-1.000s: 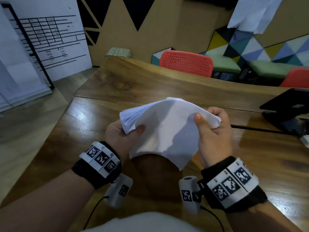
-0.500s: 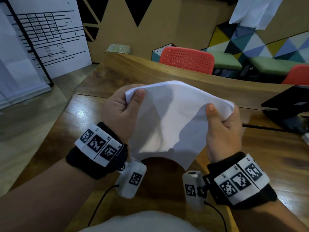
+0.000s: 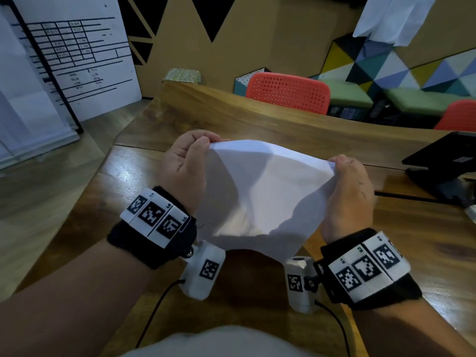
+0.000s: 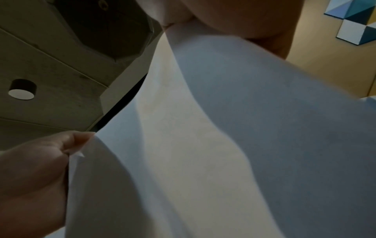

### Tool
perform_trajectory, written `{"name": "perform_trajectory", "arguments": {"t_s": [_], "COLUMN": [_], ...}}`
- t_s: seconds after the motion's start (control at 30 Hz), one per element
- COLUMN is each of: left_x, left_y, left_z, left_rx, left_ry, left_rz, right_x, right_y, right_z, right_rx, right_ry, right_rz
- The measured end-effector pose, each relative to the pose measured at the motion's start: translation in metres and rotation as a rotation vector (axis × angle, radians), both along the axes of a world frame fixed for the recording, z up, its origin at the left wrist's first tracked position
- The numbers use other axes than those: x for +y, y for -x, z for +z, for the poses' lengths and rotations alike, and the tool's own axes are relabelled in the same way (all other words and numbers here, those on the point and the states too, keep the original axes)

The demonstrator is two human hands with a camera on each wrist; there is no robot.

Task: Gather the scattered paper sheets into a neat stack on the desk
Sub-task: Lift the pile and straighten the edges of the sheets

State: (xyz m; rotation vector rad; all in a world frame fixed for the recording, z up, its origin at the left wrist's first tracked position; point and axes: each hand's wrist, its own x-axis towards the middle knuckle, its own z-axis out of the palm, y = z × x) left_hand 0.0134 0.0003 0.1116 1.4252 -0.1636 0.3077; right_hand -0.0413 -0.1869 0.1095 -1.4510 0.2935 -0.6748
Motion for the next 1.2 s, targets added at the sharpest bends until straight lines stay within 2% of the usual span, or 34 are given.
{"name": "perform_trajectory", "arguments": {"t_s": [0.13, 0.23, 0.27, 0.33, 0.47, 0.63, 0.77, 0.93, 1.0, 1.07, 1.13, 1.2], "left_x": [0.006, 0.010, 0.009, 0.006, 0.006, 0.005, 0.008, 0.003, 0.003, 0.004, 0.003, -0.001], "left_y": [-0.002, -0.001, 0.002, 0.008, 0.017, 0.013, 0.010, 0.003, -0.001, -0.004, -0.004, -0.001], "left_z": [-0.005, -0.014, -0.014, -0.011, -0.001, -0.016, -0.018, -0.024, -0.020, -0.010, 0.003, 0.019], "left_rx": [-0.033, -0.036, -0.023, -0.042, -0.206, -0.016, 0.000, 0.255, 0.242, 0.143, 0.008, -0.161], "left_ry": [0.043, -0.110, -0.122, -0.036, 0.067, -0.013, -0.010, -0.169, -0.202, -0.244, -0.330, -0.484], "left_rz": [-0.110, -0.165, -0.147, -0.086, -0.094, -0.080, -0.132, -0.121, -0.105, -0.075, -0.099, -0.182], "right_x": [-0.004, -0.005, -0.003, 0.001, 0.007, 0.008, 0.009, 0.004, -0.002, -0.010, -0.013, -0.004], "right_y": [0.003, 0.003, 0.003, 0.006, 0.014, 0.012, 0.015, 0.009, 0.002, 0.000, 0.002, 0.005], "right_z": [-0.007, -0.012, -0.012, -0.010, -0.006, -0.014, -0.013, -0.011, -0.005, 0.005, 0.023, 0.040], "right_rx": [-0.066, -0.087, -0.093, -0.140, -0.264, -0.127, -0.151, -0.063, -0.018, 0.001, -0.018, -0.180], "right_ry": [0.105, 0.043, 0.054, 0.114, 0.136, 0.168, 0.143, 0.098, 0.106, 0.243, 0.633, 0.930], "right_rz": [0.056, 0.127, 0.090, -0.015, -0.066, -0.073, -0.059, -0.042, -0.006, -0.023, -0.109, 0.043]}}
